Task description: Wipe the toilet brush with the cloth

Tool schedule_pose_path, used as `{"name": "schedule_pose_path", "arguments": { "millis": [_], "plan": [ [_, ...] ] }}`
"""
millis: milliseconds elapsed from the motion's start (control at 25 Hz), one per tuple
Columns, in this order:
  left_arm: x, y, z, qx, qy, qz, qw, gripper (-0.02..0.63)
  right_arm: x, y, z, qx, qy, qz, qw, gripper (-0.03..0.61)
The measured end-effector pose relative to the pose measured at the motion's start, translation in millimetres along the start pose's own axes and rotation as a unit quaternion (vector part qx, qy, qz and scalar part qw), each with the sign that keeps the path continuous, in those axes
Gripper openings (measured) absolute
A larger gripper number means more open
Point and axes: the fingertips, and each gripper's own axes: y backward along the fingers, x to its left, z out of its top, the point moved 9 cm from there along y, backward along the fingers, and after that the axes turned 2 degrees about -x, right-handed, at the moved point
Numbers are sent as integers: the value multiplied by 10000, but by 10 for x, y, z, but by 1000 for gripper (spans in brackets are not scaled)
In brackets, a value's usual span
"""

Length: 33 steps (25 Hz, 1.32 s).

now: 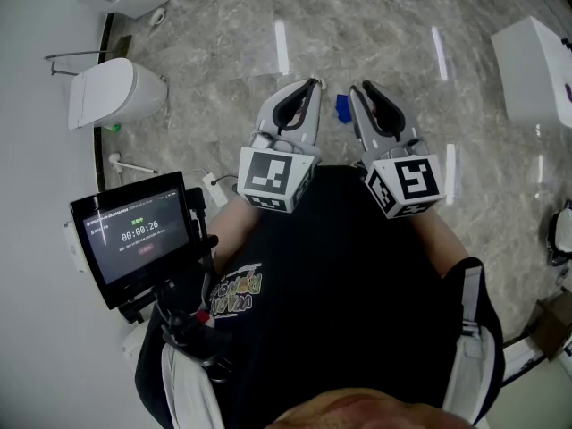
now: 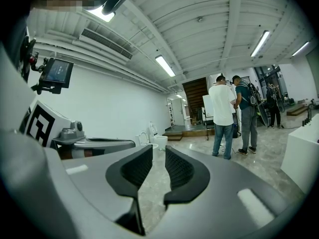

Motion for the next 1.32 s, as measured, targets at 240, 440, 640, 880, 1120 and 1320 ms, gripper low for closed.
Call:
{"name": "schedule_pose_path", "arguments": {
  "millis": [240,440,640,880,1120,1320],
  "plan": [
    [2,0,1,7,-9,-3,10000,11,8,-1,0,-6,8,0,10000,82],
    [1,3,3,6,-15,-15,10000,11,21,2,6,-32,30,1,10000,76],
    [3,3,2,7,-24,-17,10000,11,21,2,6,-42,15,-19,10000,63],
    [5,2,6,4,-27,-19,10000,11,19,0,6,-61,13,-12,10000,63],
    [14,8,0,11,-45,-23,10000,11,30,-2,3,-80,13,-14,10000,57],
    [9,8,2,7,-31,-30,10000,11,29,4,2,-84,4,-25,10000,51]
  ]
}}
